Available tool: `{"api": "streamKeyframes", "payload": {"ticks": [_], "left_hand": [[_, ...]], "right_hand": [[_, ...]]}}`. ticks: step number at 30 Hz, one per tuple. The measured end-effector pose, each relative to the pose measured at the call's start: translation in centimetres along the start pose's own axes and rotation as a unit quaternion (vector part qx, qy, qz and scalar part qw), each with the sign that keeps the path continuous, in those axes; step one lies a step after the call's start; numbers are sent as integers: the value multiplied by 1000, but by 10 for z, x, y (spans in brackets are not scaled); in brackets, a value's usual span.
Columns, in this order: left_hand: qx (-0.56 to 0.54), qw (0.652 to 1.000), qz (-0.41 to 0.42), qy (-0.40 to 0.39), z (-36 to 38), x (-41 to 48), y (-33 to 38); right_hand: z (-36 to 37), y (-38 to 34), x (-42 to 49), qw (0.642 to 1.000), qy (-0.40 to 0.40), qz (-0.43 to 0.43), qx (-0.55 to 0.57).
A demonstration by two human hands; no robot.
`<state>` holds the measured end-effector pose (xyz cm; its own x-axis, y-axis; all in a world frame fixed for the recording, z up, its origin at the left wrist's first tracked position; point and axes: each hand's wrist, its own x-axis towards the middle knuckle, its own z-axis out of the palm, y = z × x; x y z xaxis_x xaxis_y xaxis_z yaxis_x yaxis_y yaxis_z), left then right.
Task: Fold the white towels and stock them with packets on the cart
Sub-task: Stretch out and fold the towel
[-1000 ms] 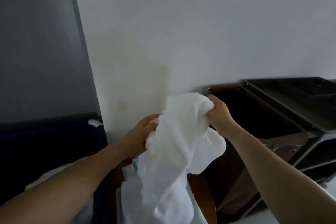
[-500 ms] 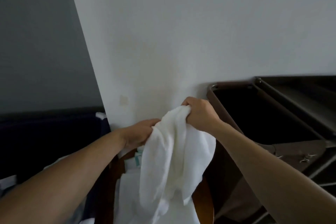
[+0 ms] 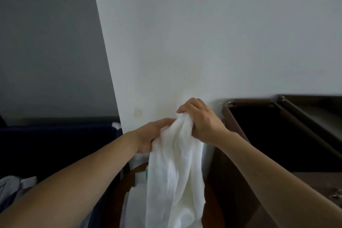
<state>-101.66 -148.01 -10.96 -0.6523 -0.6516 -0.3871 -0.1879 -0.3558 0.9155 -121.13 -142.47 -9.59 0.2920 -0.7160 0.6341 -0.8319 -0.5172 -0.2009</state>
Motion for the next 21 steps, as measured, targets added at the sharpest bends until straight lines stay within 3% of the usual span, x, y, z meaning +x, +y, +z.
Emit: {"api": "streamKeyframes", "payload": {"ticks": [2, 4, 6, 7, 11, 15, 18, 21], "left_hand": [[16, 997, 68, 18, 5, 1, 8], [-8, 989, 128, 67, 2, -1, 21], [-27, 978, 194, 71, -1, -9, 35], [-18, 975, 217, 53, -2, -14, 42], [104, 964, 243, -10, -4, -24, 45], [166, 958, 228, -51, -6, -32, 33], [183, 957, 226, -13, -14, -34, 29], [237, 944, 223, 56, -21, -35, 26]], "right_hand": [[0, 4, -7, 999, -42, 27, 14], [-8, 9, -16, 982, -151, 109, 40], [-16, 11, -21, 927, -290, 211, 109], [-19, 11, -23, 909, -307, 239, 149], [-19, 15, -14, 917, -117, 301, 234], [-16, 9, -2, 921, -15, 300, 246], [-24, 5, 1, 885, 16, 273, 376], [-26, -4, 10, 893, 28, 260, 367]]}}
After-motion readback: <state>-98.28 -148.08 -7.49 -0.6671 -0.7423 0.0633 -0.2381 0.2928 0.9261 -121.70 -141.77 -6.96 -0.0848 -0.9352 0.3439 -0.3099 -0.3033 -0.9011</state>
